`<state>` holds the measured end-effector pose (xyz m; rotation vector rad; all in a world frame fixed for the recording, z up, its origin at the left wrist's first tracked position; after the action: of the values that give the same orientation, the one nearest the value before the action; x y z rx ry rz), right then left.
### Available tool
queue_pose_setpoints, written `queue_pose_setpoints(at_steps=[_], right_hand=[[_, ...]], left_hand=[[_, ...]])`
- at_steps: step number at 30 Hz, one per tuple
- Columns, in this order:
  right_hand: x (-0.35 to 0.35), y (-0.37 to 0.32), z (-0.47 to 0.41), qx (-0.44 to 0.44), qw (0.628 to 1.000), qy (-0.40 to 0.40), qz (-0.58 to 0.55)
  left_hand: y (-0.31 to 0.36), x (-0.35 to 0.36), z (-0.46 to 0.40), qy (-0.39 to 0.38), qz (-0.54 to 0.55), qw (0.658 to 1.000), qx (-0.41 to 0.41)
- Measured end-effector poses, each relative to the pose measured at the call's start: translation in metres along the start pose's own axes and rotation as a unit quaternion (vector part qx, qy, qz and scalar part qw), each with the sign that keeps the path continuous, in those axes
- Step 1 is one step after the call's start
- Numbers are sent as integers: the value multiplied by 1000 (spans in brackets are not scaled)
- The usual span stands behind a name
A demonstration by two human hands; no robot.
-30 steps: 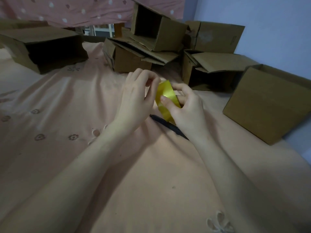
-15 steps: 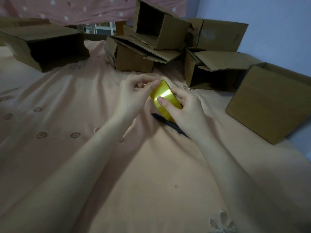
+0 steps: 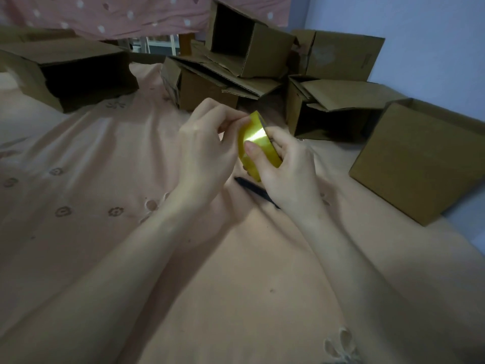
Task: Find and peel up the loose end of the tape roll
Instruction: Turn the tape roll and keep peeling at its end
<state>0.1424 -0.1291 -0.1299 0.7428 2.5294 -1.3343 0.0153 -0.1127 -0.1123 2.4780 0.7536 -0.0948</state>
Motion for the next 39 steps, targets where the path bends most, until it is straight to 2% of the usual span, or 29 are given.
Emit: queue_pose_setpoints(at_steps=[6,12,18,28,31,35,39], right_hand=[[-6,4,0,16,1000,15,-11],[-12,11,-7,50,998,26,-18],[-9,22,-2,111,988,-9,-109],[9,34,-4,186,958,-35,-215],[10,38,-3,201,953,-33,-224],[2,45,-5,212,959,18,-190],[-9,42,-6,172,972,63,-150]], left_hand=[[8,11,6,-42,-38,998,17],[30,10,13,-36,-35,993,105],[32,10,11,-42,-2,992,120],[24,21,13,-159,33,986,47],[21,23,14,-173,34,983,46],[21,29,17,-199,29,978,60],[16,32,18,-198,47,977,64]])
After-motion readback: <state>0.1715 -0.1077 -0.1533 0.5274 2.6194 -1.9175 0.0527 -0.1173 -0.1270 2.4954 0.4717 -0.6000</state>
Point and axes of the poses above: each hand's wrist, its own z-axis away from the middle knuckle, its own x-axis out of the palm, y = z × x, the point moved 6 cm from there along -z, towards the middle knuckle, and after that the axes turned 1 degree about z, right-handed, at the moved point
